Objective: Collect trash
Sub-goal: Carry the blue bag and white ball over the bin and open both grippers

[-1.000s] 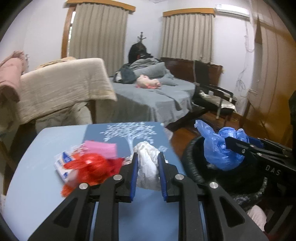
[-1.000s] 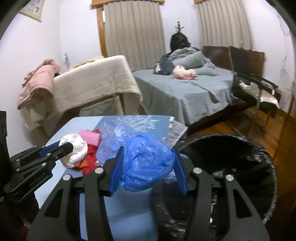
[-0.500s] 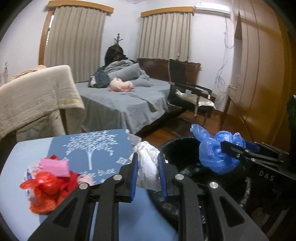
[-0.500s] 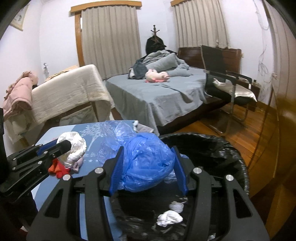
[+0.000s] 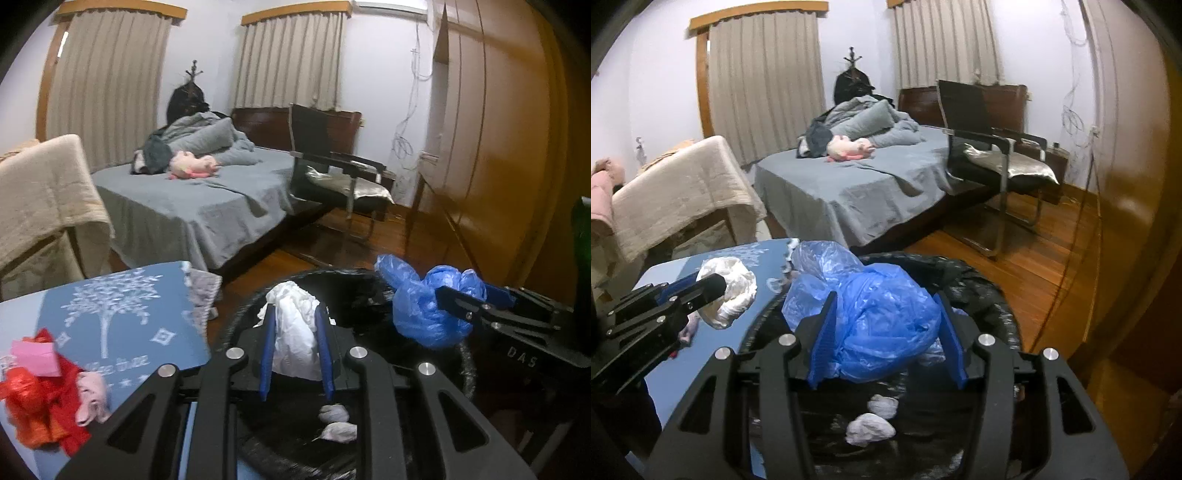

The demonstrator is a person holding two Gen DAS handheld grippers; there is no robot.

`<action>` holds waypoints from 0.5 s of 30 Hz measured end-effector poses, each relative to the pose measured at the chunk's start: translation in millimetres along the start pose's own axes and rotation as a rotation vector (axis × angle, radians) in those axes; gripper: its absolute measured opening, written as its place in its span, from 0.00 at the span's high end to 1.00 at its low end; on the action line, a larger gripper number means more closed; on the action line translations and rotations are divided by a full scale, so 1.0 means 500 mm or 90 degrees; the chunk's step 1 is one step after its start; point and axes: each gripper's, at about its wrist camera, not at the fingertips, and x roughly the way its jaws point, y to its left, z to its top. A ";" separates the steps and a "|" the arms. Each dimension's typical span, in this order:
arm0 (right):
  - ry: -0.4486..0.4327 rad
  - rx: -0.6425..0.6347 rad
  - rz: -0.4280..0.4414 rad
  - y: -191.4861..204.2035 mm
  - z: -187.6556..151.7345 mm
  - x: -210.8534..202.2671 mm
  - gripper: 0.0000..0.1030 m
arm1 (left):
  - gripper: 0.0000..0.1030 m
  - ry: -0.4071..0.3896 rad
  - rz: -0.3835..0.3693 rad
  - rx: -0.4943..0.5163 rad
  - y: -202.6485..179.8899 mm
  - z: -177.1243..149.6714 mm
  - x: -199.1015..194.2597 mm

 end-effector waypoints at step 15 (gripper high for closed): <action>-0.022 0.003 -0.035 -0.004 -0.014 -0.007 0.06 | 0.22 -0.021 0.053 -0.010 0.036 -0.006 -0.040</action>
